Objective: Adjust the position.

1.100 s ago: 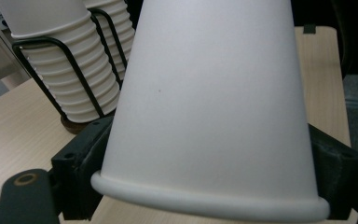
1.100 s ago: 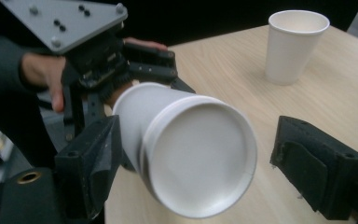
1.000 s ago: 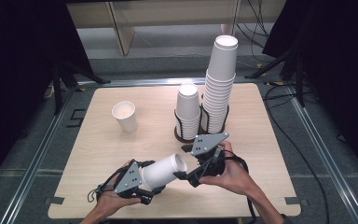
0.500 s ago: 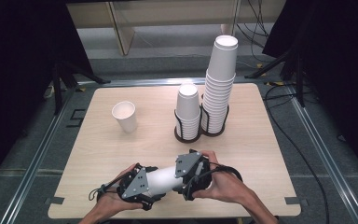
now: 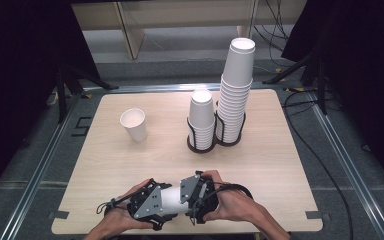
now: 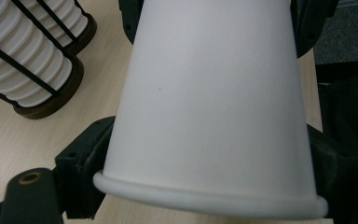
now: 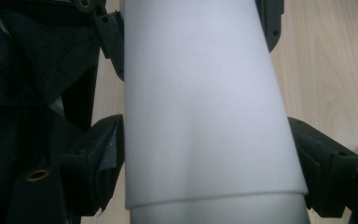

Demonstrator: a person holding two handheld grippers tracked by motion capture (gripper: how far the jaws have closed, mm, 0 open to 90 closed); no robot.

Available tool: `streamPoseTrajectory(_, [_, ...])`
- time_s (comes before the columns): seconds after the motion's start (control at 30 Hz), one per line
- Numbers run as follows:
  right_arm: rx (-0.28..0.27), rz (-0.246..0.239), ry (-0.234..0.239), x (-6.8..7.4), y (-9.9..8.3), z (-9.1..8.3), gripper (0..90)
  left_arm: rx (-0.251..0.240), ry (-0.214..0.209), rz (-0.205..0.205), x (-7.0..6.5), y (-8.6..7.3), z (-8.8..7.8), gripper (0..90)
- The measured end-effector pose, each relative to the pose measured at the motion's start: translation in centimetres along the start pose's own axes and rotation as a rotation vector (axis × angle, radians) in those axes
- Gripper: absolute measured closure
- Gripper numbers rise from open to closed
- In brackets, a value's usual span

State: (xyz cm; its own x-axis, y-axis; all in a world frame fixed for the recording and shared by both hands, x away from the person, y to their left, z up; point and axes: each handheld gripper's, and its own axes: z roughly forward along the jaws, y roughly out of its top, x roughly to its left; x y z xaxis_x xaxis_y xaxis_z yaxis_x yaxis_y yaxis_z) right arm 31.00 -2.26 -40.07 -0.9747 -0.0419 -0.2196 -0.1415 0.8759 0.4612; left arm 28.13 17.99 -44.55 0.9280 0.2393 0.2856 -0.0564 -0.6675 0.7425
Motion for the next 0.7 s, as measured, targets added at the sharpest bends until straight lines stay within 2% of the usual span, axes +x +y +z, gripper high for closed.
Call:
streamPoseTrajectory(0.03, [0.0,0.0,0.0,0.0,0.0,0.0,19.8,0.0,0.0,0.0,0.0,0.0,0.0,16.7])
streamPoseTrajectory(0.07, [0.005,-0.004,0.008,0.0,0.0,0.2,20.9,0.013,-0.002,0.017,0.0,0.1,-0.1,16.7])
streamPoseTrajectory(0.37, [0.005,-0.03,0.019,-0.1,-0.3,0.5,24.8,0.0,-0.013,0.024,0.2,-0.1,0.0,14.4])
streamPoseTrajectory(0.43, [-0.001,-0.035,0.014,-0.3,-0.3,0.4,24.6,-0.052,-0.017,-0.015,0.2,-0.4,0.2,11.7])
streamPoseTrajectory(0.47, [-0.003,-0.022,0.023,-0.3,-0.3,0.4,24.5,-0.065,-0.016,-0.013,0.4,-0.5,0.2,10.2])
streamPoseTrajectory(0.5, [-0.009,-0.023,0.026,-0.4,-0.4,0.3,24.3,-0.085,-0.019,-0.028,0.5,-0.7,0.2,8.9])
streamPoseTrajectory(0.53, [-0.021,-0.008,0.031,-0.5,-0.6,0.0,24.3,-0.133,-0.03,-0.058,0.7,-1.0,0.1,8.4])
streamPoseTrajectory(0.57, [-0.021,-0.008,0.031,-0.5,-0.6,0.0,24.3,-0.133,-0.03,-0.058,0.7,-1.0,0.1,8.3])
streamPoseTrajectory(0.63, [-0.055,0.007,0.052,-0.8,-0.9,-0.5,24.3,-0.192,-0.047,-0.086,0.9,-1.1,-0.1,8.3])
streamPoseTrajectory(0.7, [-0.093,0.043,0.082,-0.9,-1.2,-0.9,24.4,-0.245,-0.053,-0.113,1.2,-1.2,-0.3,8.1])
